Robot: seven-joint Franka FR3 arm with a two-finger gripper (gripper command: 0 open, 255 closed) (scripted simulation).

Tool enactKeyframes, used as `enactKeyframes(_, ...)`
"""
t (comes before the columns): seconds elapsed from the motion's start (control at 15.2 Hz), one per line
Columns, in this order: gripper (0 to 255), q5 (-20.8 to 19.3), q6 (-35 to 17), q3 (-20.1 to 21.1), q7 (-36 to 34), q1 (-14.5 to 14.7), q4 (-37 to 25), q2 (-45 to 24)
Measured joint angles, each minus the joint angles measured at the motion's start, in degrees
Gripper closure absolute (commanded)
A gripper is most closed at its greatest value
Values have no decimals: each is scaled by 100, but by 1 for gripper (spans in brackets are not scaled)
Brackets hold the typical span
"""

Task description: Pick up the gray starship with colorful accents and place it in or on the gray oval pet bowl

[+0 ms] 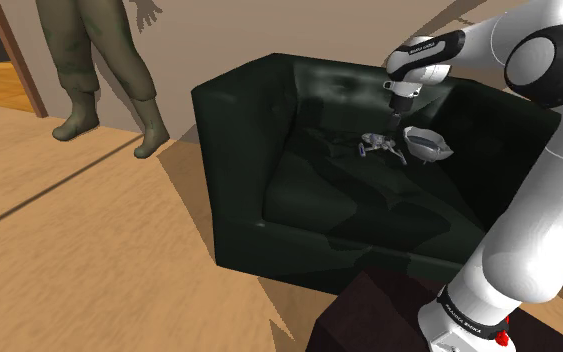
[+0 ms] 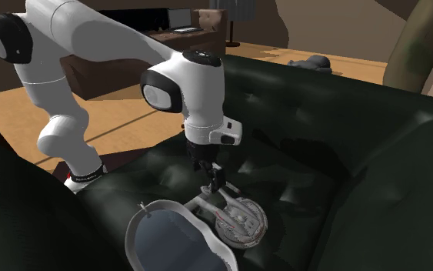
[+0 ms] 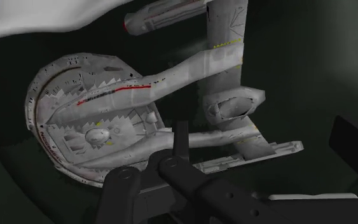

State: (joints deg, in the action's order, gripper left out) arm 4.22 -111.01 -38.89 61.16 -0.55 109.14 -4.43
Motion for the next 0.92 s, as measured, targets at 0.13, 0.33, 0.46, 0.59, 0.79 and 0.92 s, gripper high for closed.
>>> enactKeyframes(0.13,0,130,-115,-12,149,-51,-4,-168)
enactKeyframes(0.33,0,203,-322,-2,208,-63,138,-255)
enactKeyframes(0.46,0,270,-474,5,262,-81,227,-340)
enactKeyframes(0.59,0,287,-541,8,276,-84,279,-359)
enactKeyframes(0.79,0,292,-559,9,278,-84,291,-365)
enactKeyframes(0.92,0,292,-561,9,278,-84,293,-364)
